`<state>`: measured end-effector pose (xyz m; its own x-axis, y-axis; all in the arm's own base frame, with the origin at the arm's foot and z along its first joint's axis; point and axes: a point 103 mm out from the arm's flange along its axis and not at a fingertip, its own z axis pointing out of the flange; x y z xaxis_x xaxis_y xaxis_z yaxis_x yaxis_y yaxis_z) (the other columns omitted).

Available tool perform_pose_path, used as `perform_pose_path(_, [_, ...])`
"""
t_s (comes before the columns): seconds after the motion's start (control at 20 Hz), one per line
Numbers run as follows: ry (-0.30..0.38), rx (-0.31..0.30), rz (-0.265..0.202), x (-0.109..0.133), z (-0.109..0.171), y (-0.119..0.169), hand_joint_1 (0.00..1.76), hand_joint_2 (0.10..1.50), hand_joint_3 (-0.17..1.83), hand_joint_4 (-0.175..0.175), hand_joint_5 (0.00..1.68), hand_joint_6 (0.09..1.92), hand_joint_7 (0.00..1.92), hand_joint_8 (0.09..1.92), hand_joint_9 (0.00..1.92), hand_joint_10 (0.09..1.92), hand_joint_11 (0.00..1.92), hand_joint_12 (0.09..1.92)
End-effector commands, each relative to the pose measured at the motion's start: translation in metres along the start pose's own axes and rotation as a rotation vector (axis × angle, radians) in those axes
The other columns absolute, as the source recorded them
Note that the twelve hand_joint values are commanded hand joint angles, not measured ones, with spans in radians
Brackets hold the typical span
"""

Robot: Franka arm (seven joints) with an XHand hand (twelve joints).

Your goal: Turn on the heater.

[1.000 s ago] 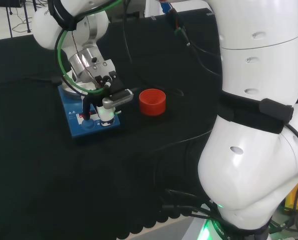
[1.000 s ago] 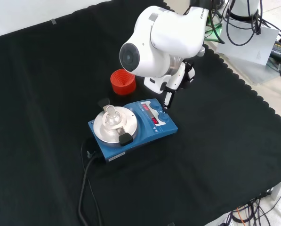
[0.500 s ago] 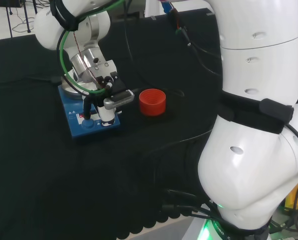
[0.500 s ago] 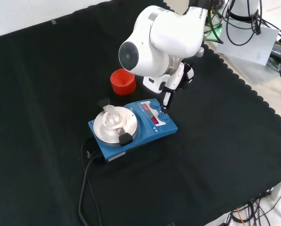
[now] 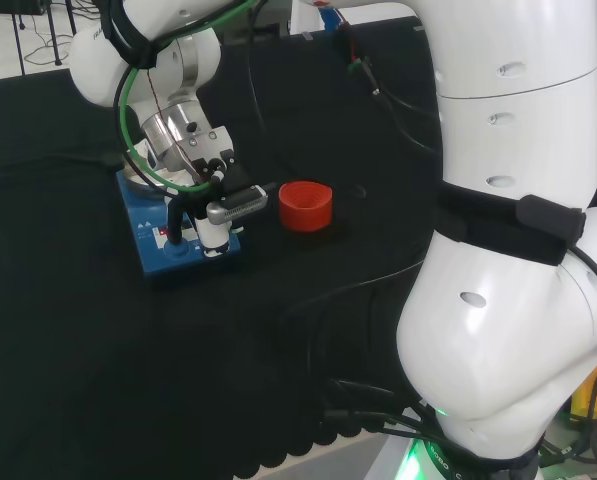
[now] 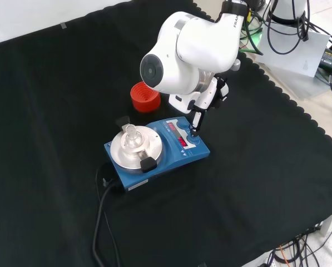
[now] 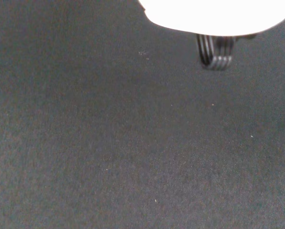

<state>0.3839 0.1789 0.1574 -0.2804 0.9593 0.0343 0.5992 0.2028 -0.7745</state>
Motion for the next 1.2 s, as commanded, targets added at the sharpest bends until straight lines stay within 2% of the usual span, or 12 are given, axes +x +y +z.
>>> perform_pose_path(0.05, [-0.001,-0.004,0.004,-0.0002,0.0012,0.0011,1.51,0.51,1.24,-0.053,0.31,0.09,1.57,1.92,1.67,1.63,1.44,1.43])
perform_pose_path(0.75, [-0.014,0.018,0.017,-0.0020,0.0028,0.0039,1.51,0.51,1.24,-0.052,0.31,0.09,1.57,1.92,1.68,1.63,1.44,1.43])
perform_pose_path(1.2, [-0.011,0.021,0.003,-0.0010,0.0053,0.0022,1.51,0.51,1.24,-0.053,0.32,0.09,1.57,1.92,1.68,1.63,1.44,1.43])
